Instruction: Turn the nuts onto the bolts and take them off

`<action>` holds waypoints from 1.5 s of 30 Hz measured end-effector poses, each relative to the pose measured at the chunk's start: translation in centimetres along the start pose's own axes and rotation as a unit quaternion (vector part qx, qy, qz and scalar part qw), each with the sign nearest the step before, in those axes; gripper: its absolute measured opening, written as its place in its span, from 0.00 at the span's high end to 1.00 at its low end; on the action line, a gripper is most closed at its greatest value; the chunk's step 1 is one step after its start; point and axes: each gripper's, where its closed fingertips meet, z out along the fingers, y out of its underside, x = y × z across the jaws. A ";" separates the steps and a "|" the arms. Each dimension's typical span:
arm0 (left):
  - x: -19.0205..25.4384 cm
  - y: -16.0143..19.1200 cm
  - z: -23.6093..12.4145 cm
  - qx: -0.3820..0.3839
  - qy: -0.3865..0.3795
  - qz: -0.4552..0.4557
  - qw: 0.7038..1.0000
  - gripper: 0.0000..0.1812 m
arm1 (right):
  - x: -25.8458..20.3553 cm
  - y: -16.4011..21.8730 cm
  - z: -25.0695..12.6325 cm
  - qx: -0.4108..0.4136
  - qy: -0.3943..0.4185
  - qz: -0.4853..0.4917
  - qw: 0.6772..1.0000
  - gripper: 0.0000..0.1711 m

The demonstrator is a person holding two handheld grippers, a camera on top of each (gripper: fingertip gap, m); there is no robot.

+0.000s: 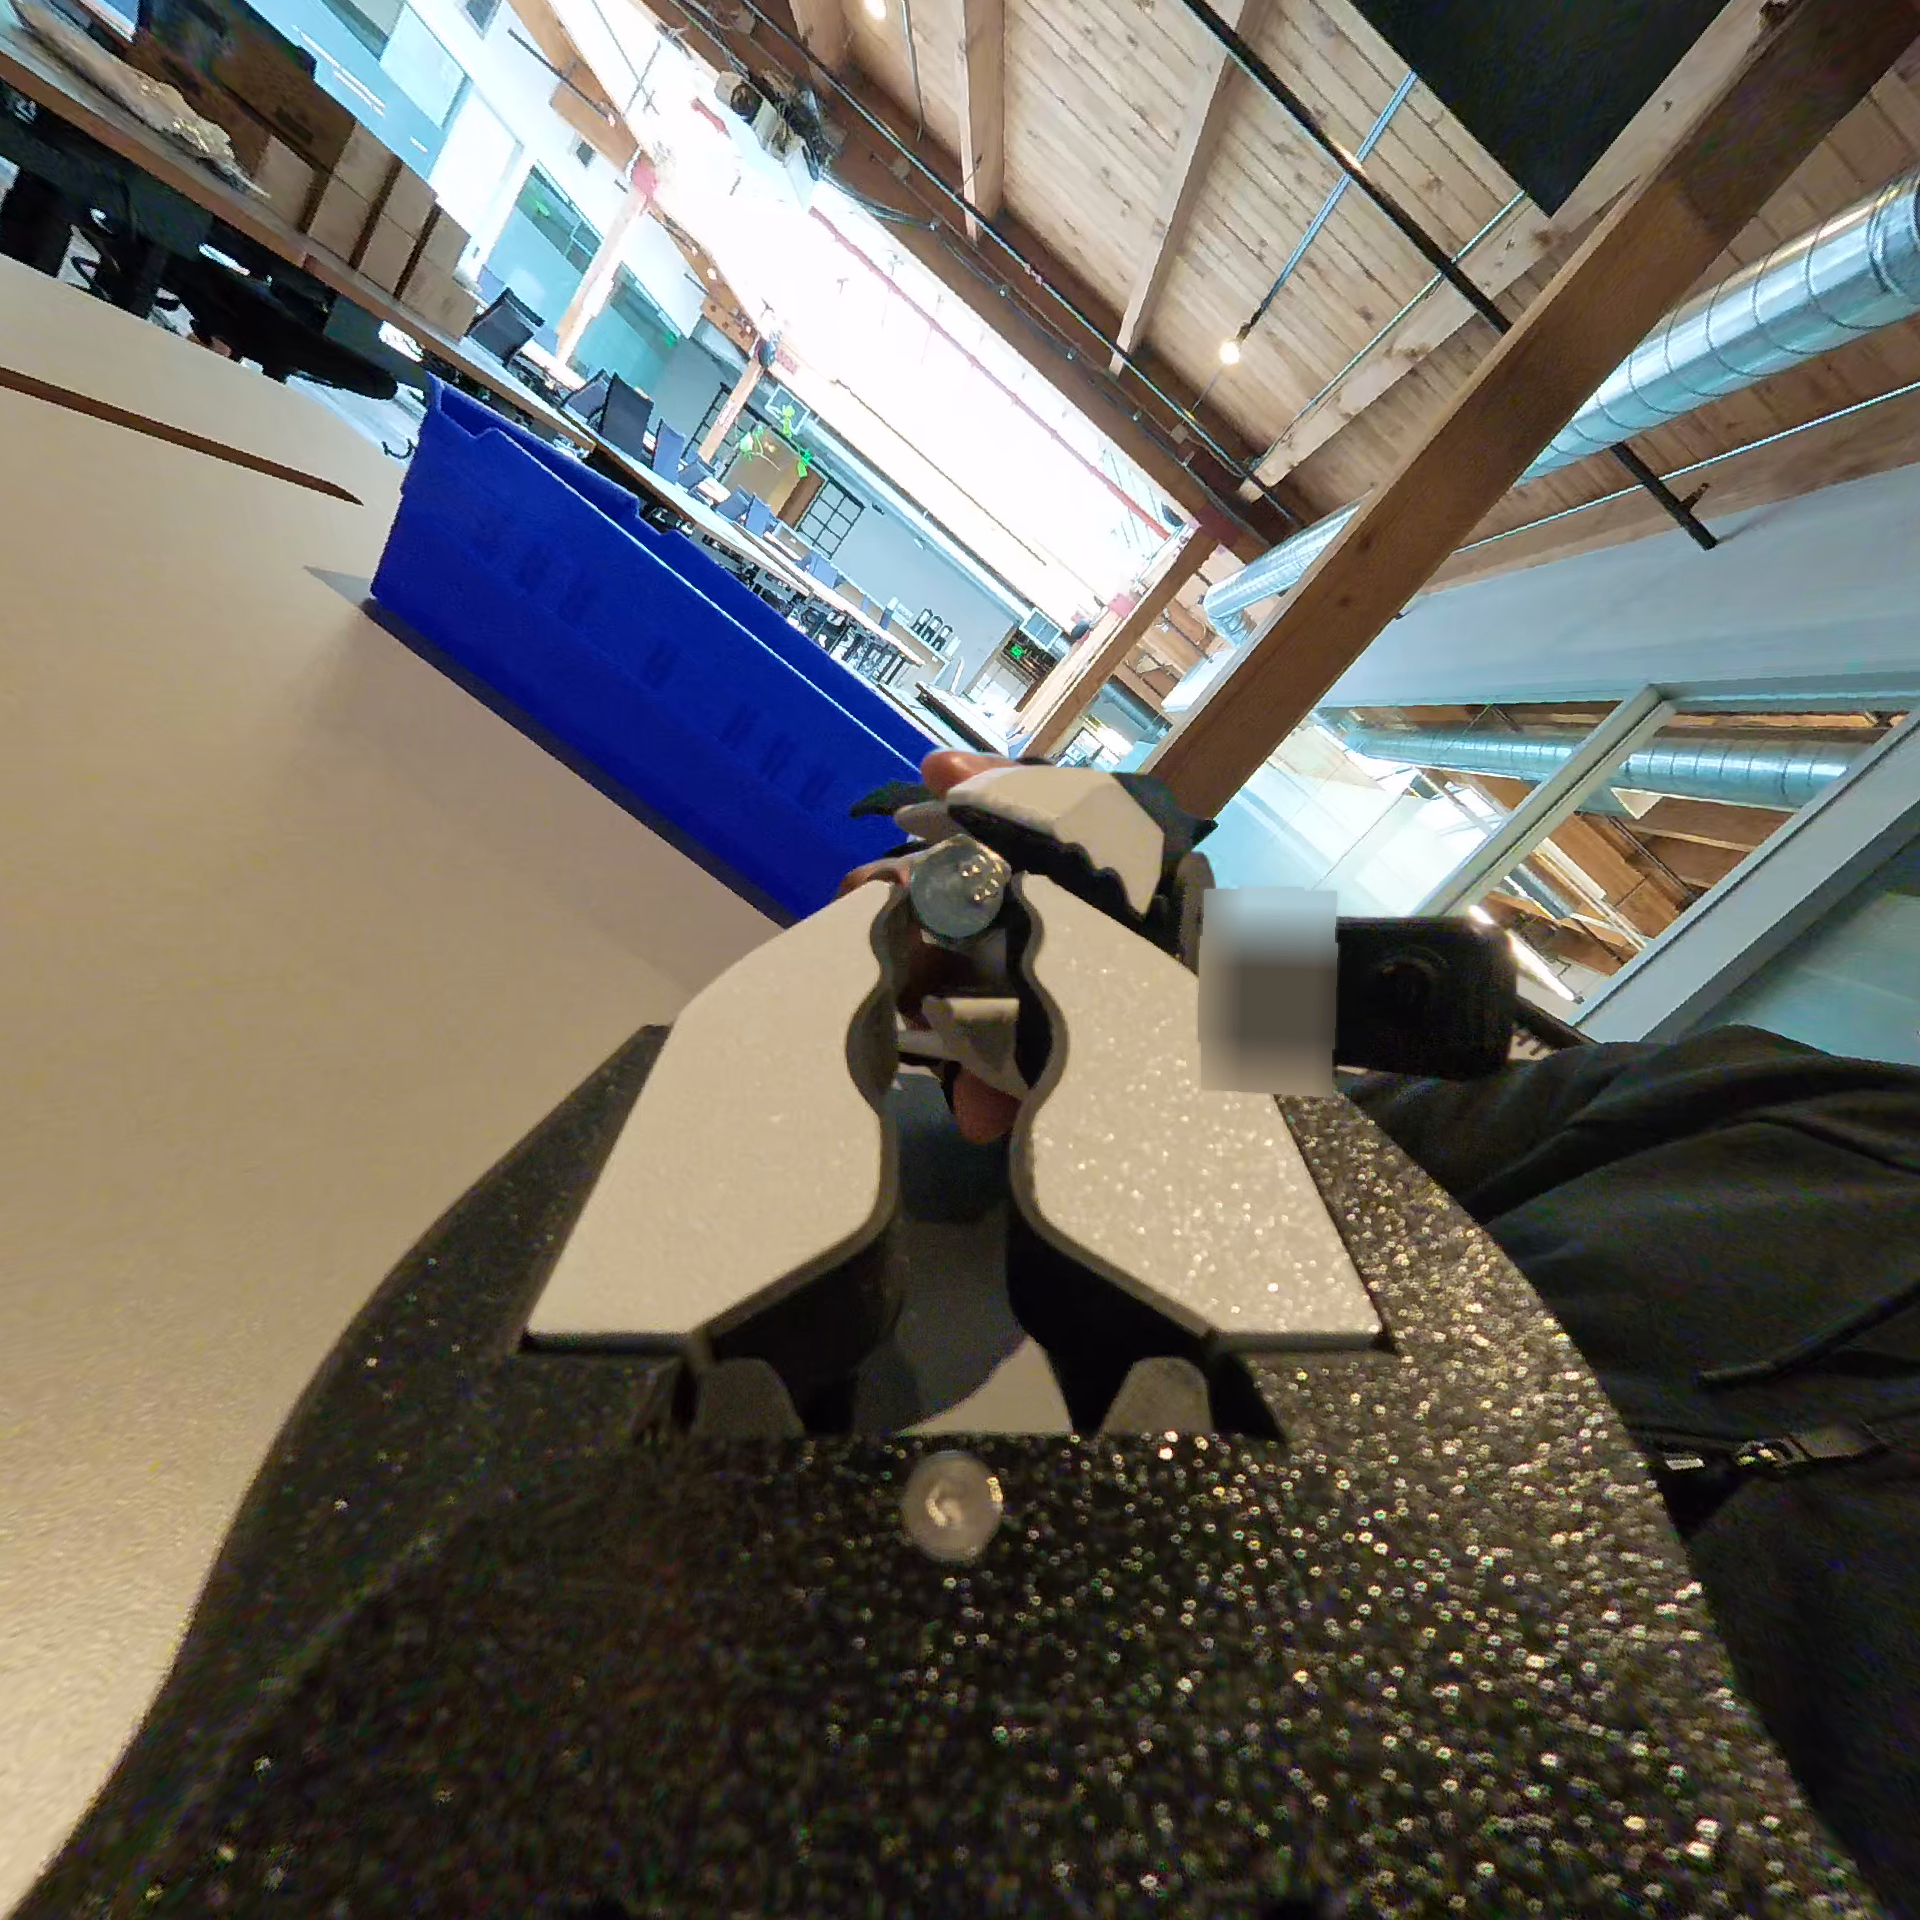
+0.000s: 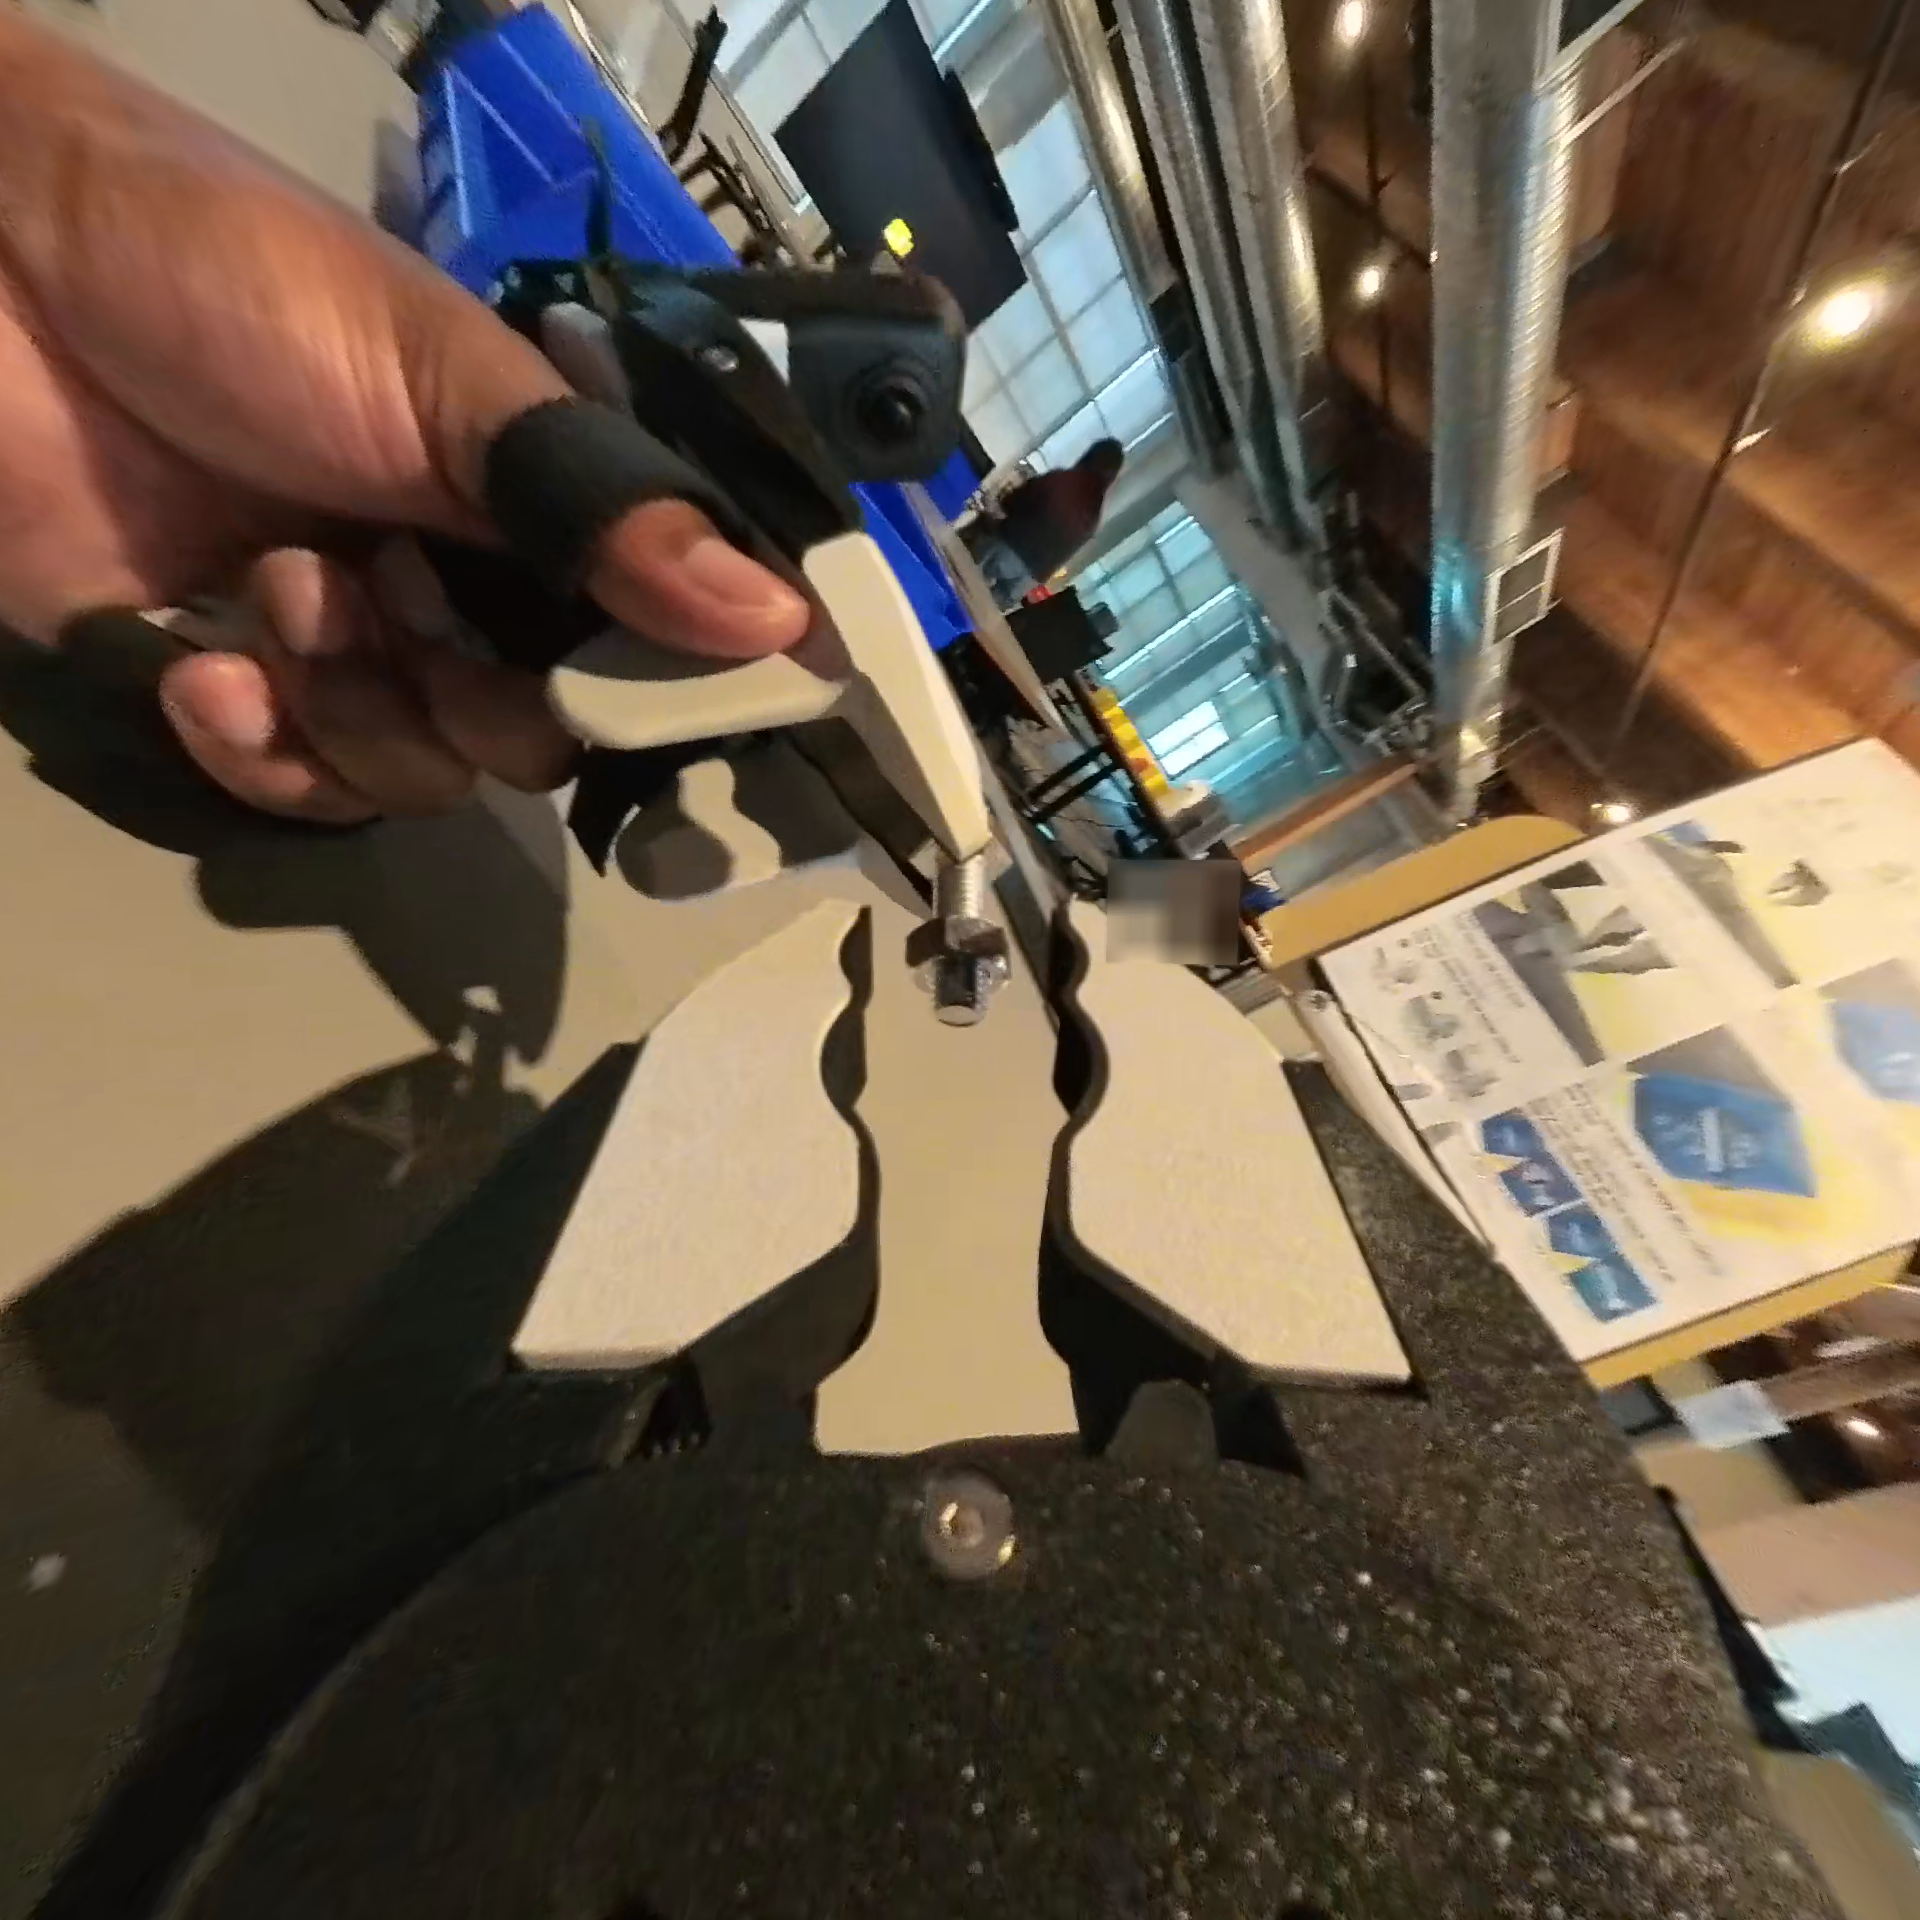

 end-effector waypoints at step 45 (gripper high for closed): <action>0.1 0.0 0.0 0.001 0.005 -0.004 1.000 0.91 | 0.3 0.8 0.6 -0.073 0.065 -0.109 0.989 0.89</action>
